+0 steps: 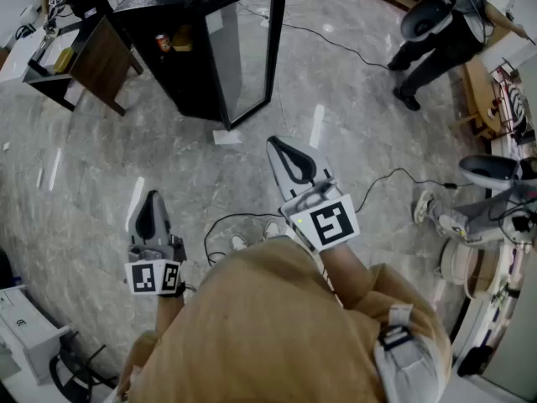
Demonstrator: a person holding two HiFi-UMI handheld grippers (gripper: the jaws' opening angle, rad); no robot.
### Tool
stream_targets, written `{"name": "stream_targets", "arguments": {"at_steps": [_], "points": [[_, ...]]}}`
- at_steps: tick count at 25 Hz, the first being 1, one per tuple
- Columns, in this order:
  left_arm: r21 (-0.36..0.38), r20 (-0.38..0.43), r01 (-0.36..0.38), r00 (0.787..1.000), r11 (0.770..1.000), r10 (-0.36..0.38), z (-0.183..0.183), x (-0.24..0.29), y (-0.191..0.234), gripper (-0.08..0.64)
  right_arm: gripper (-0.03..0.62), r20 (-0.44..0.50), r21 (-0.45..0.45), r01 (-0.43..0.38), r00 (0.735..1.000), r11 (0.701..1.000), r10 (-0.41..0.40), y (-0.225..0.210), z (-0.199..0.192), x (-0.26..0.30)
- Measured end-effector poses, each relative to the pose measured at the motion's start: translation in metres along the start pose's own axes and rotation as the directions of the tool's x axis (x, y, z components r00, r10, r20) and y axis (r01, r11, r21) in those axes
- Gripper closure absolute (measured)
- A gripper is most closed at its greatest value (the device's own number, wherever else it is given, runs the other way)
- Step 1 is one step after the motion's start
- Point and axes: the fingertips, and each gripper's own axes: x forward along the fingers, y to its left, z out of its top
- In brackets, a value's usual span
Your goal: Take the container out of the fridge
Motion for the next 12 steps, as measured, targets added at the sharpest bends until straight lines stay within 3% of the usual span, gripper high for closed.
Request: {"name": "stream_targets", "arguments": {"at_steps": [12], "points": [[0.012,0.012,-0.025,1.0,1.0,0.025,0.008,0.024,0.005,0.561,0.591,0.029,0.043,-0.033,0.999,0.999,0.032,-0.013,0.003,0.018]]}}
